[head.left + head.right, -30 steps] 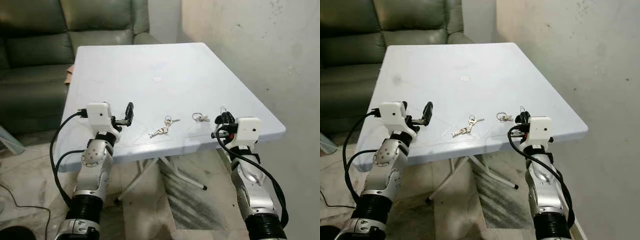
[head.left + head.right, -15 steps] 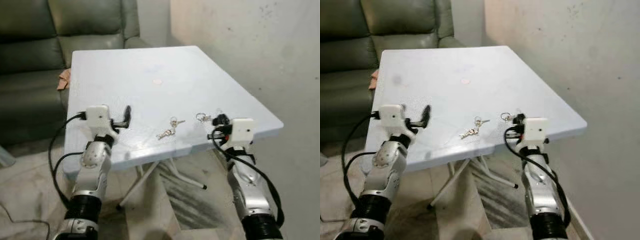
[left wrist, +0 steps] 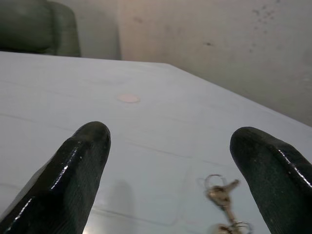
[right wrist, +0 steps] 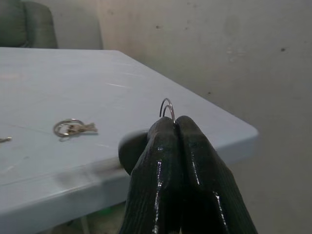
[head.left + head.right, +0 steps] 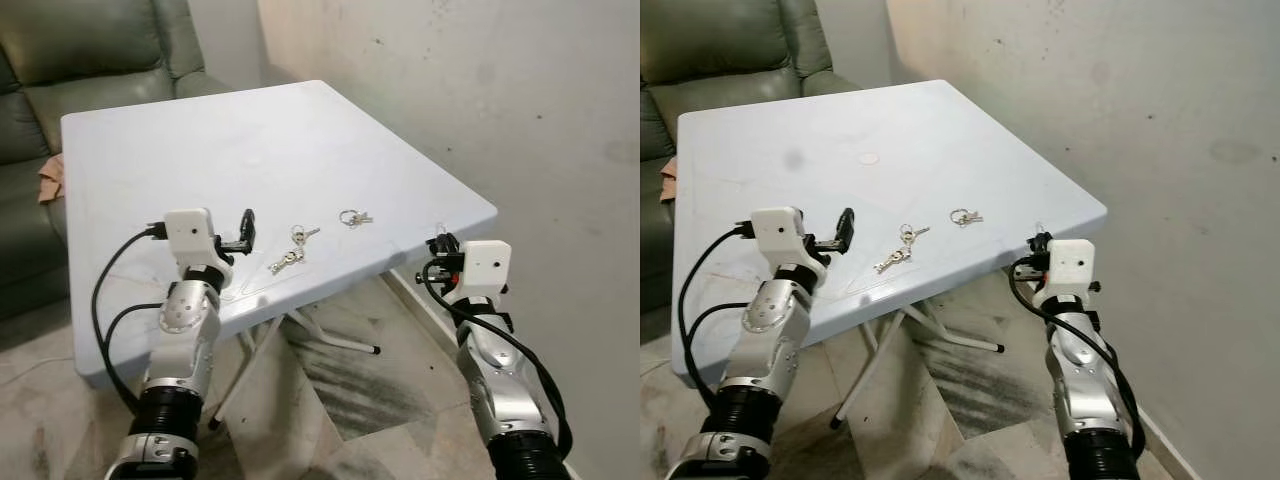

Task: Hang keys on a hook

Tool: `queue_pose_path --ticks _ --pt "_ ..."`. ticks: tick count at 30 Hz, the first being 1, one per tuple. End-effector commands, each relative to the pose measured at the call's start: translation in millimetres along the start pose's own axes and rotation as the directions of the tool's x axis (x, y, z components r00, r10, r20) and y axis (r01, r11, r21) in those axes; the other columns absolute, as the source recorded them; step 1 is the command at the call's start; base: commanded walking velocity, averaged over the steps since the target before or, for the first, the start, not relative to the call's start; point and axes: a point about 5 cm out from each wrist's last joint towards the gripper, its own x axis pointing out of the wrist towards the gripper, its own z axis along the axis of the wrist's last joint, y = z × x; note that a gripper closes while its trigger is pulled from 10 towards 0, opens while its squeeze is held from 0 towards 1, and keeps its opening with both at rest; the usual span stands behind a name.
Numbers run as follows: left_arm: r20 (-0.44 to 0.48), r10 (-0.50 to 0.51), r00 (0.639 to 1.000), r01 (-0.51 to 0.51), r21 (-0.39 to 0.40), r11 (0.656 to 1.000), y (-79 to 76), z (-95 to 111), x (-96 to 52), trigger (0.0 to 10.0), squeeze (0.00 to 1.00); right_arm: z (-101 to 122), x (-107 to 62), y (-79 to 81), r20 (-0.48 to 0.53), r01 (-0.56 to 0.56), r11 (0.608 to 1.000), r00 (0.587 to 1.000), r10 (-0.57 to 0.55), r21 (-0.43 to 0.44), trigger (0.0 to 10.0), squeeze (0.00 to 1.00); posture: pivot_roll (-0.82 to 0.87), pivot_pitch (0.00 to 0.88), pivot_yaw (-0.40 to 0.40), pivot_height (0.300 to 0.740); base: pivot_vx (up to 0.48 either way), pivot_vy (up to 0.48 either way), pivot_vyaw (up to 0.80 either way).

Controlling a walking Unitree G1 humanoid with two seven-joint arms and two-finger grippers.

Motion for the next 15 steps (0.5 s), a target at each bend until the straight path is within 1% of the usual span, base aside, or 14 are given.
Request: queue_pose_path --ticks 1,7,9,11,12,13,14,15 --pt "0.001 -0.006 1.0 0.006 0.008 1.0 0.9 2.3 1.4 10.0 0.0 5.3 1.9 1.4 0.016 -0.004 1.0 1.0 0.004 -0.002 10.0 0.0 0.02 0.023 -0.007 0.74 0.0 0.0 -0.61" --pt "0.025 -0.048 0.999 0.046 0.067 0.997 -1.2 4.1 0.3 10.0 0.0 5.2 2.0 1.9 0.015 -0.005 1.0 1.0 0.005 -0.006 10.0 0.0 0.02 0.012 -0.009 0.74 0.0 0.0 -0.61" --pt "0.026 -0.053 0.998 0.051 0.064 0.997 -2.0 4.0 0.0 10.0 0.0 5.1 1.9 2.0 0.015 -0.005 1.0 1.0 0.006 -0.007 10.0 0.0 0.02 0.01 -0.009 0.74 0.0 0.0 -0.61" --pt "0.035 -0.08 0.996 0.077 0.086 0.993 -5.2 5.4 -0.5 10.0 0.0 5.1 1.8 2.0 0.014 -0.006 1.0 1.0 0.006 -0.007 10.0 0.0 0.02 0.007 -0.01 0.74 0.0 0.0 -0.61" --pt "0.038 -0.096 0.995 0.093 0.067 0.993 -7.2 5.4 -1.0 10.0 0.0 5.0 1.7 2.0 0.014 -0.006 1.0 1.0 0.007 -0.009 10.0 0.0 0.02 0.007 -0.01 0.74 0.0 0.0 -0.61" --pt "0.038 -0.096 0.995 0.093 0.067 0.993 -7.2 5.4 -1.0 10.0 0.0 5.0 1.7 2.0 0.014 -0.006 1.0 1.0 0.007 -0.009 10.0 0.0 0.02 0.007 -0.01 0.74 0.0 0.0 -0.61" --pt "0.022 -0.086 0.996 0.084 0.087 0.993 -6.3 4.3 -0.5 10.0 0.0 4.7 1.5 2.0 0.013 -0.007 1.0 1.0 0.007 -0.01 10.0 0.0 0.02 0.006 -0.01 0.74 0.0 -0.472 -0.61" --pt "0.024 -0.085 0.996 0.083 0.086 0.993 -6.3 4.2 -0.2 10.0 0.0 4.3 1.3 2.0 0.012 -0.008 1.0 1.0 0.008 -0.011 10.0 0.0 0.02 0.004 -0.01 0.74 0.0 -0.472 -0.61"
